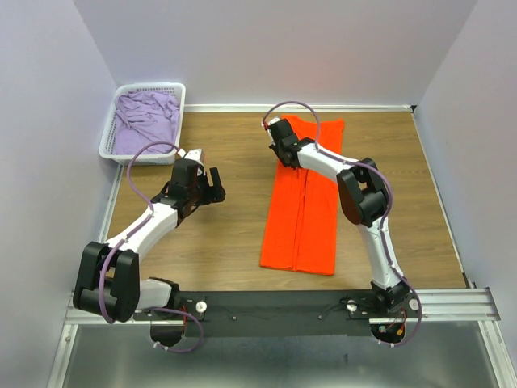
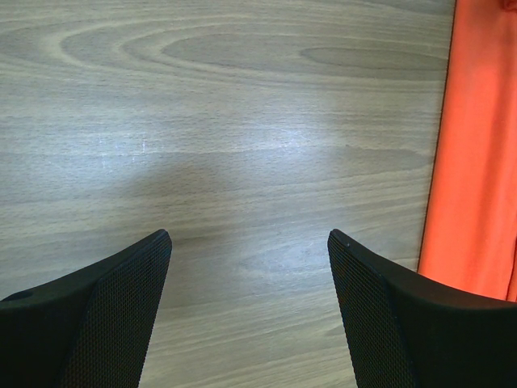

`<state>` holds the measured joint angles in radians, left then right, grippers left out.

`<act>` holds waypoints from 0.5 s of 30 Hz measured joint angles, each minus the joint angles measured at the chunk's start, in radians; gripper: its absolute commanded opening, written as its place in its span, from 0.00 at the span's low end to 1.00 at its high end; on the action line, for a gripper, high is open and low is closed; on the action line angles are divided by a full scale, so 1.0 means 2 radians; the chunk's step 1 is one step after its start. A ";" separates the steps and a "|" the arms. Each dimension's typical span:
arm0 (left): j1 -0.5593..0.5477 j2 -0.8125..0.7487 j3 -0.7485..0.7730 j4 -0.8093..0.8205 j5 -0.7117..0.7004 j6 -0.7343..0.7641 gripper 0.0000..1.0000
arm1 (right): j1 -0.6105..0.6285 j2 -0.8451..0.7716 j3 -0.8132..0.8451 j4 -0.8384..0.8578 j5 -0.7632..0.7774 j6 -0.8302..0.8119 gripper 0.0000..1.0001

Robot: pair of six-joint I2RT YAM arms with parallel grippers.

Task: Fold and stack the t-shirts
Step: Fold the tshirt

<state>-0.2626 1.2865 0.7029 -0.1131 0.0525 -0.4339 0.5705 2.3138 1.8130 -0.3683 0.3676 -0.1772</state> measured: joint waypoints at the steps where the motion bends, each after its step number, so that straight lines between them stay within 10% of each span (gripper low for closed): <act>1: 0.000 0.000 0.000 0.000 0.000 0.000 0.86 | 0.000 0.000 0.000 0.000 0.000 0.000 0.01; 15: 0.000 0.000 -0.004 0.003 0.000 0.000 0.86 | 0.002 -0.040 -0.038 0.000 -0.041 -0.001 0.00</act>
<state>-0.2626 1.2869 0.6952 -0.1074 0.0532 -0.4335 0.5751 2.2341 1.7367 -0.3676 0.2848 -0.1783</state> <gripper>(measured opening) 0.863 0.006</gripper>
